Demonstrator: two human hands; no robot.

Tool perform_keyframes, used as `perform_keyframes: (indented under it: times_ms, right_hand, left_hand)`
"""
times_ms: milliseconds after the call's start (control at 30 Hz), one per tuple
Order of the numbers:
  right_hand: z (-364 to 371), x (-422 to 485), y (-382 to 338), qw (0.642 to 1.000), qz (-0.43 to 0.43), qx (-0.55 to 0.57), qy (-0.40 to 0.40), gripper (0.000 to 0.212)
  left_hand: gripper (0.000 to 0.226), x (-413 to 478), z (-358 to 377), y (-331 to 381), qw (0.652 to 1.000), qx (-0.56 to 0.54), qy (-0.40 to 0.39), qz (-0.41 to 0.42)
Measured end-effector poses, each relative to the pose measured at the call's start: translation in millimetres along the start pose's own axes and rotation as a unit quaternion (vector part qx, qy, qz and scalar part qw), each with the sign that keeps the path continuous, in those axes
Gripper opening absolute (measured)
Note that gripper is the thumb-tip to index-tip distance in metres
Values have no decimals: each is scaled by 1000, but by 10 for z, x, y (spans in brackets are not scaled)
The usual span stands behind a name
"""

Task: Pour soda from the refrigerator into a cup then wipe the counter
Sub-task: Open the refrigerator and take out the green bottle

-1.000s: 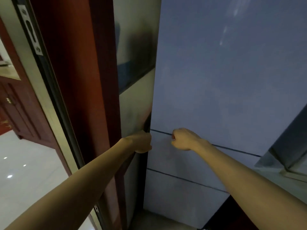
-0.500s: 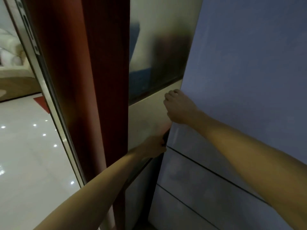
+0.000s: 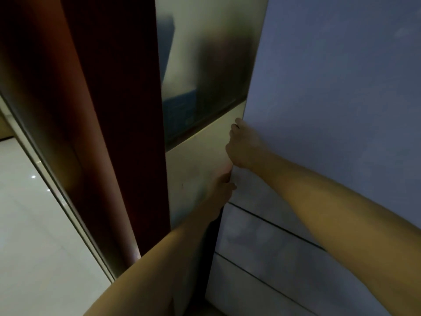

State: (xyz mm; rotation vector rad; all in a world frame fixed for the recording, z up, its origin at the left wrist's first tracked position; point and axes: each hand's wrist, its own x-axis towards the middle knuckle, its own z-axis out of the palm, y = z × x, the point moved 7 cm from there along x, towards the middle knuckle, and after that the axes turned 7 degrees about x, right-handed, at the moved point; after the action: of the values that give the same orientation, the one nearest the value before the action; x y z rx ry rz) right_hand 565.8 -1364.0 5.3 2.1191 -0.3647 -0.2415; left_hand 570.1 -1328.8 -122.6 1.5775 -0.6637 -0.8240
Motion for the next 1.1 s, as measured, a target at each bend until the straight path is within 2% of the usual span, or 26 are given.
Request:
perform_keyframes:
  times_ms: [100, 167, 233, 333, 367, 467, 667, 767, 900, 1100]
  right_hand:
    - [-47, -23, 3, 1000, 7, 17, -3, 24]
    - [-96, -69, -41, 999, 2, 32, 4, 26]
    - [-178, -148, -116, 999, -8, 43, 25, 29]
    - [-295, -335, -220, 997, -17, 58, 55, 29]
    - [-329, -398, -238, 996, -18, 62, 62, 30]
    - [-438, -572, -293, 996, -27, 39, 79, 34]
    - [-720, -994, -517, 996, -68, 27, 58, 33]
    - [-882, -1255, -633, 991, -70, 76, 86, 31]
    - [-1077, -1604, -761, 985, -47, 105, 132, 30]
    - [-1353, -2241, -981, 983, 4, 103, 152, 19]
  left_hand:
    - [47, -35, 20, -28, 999, -33, -2, -6]
    - [29, -67, -4, -88, 999, -45, 5, -24]
    - [10, -111, -104, -157, 998, -35, 44, -31]
    - [18, -148, -265, -436, 990, -38, 126, -56]
    - [18, -182, -291, -506, 988, -34, 140, -59]
    - [37, -417, -306, -476, 984, -32, 161, -63]
    - [24, -1016, -510, -423, 965, -13, 233, -117]
    - [17, -1298, -598, -456, 967, 28, 219, -125]
    - [10, -1786, -611, -482, 974, -20, 188, -126]
    - [25, -2345, -545, -591, 985, -73, 70, -138]
